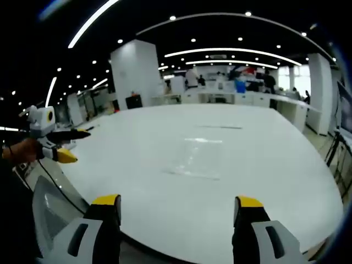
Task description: Open the resealable bag by pulling the two sides of the seal apart until the entire bag opening is separated and visibly accessible.
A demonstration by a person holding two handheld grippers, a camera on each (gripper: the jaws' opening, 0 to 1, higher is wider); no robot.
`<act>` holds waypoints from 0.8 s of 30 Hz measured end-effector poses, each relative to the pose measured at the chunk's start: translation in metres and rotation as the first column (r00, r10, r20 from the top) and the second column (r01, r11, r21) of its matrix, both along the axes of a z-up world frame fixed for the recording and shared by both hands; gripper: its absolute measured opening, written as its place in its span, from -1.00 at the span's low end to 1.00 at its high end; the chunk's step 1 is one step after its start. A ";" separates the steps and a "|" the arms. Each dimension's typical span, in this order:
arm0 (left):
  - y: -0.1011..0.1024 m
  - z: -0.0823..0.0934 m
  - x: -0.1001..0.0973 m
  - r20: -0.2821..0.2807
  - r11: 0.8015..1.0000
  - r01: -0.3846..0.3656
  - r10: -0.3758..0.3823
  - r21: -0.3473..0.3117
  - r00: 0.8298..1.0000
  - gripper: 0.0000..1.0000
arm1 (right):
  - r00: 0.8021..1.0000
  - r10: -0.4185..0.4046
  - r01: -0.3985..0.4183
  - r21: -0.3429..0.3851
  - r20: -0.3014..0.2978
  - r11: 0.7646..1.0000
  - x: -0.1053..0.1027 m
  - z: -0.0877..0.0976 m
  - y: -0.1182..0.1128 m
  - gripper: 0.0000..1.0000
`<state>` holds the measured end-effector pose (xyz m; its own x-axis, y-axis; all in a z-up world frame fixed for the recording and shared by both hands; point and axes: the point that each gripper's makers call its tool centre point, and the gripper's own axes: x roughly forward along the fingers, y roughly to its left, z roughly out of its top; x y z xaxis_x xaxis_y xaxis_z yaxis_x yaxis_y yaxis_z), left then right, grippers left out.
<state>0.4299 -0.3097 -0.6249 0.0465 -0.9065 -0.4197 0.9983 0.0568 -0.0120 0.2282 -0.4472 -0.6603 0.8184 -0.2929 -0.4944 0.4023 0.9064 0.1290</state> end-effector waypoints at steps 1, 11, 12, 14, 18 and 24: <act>0.000 0.000 0.000 0.000 1.000 -0.001 0.001 0.000 1.000 0.86 | 1.000 0.000 0.000 0.000 0.000 1.000 0.000 0.000 0.000 0.66; -0.001 -0.001 -0.002 -0.004 1.000 0.012 -0.012 0.007 1.000 0.85 | 1.000 0.008 -0.008 0.003 -0.002 1.000 0.001 -0.001 0.002 0.64; -0.001 -0.001 -0.002 -0.004 1.000 0.012 -0.012 0.007 1.000 0.85 | 1.000 0.009 -0.009 0.003 -0.002 1.000 0.001 -0.001 0.002 0.64; -0.001 -0.001 -0.003 -0.003 1.000 0.017 -0.017 0.010 1.000 0.85 | 1.000 0.010 -0.010 0.004 -0.001 1.000 0.002 -0.001 0.001 0.64; 0.000 -0.001 -0.003 -0.002 1.000 0.016 -0.016 0.012 1.000 0.85 | 1.000 0.010 -0.010 0.000 0.000 1.000 0.001 0.001 0.000 0.63; 0.001 0.001 -0.001 0.006 1.000 0.018 -0.018 0.012 1.000 0.84 | 1.000 0.013 -0.013 -0.002 -0.002 1.000 0.001 0.002 -0.001 0.62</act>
<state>0.4293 -0.3090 -0.6235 0.0326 -0.9021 -0.4304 0.9992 0.0389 -0.0057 0.2291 -0.4480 -0.6586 0.8210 -0.2831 -0.4958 0.3906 0.9119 0.1261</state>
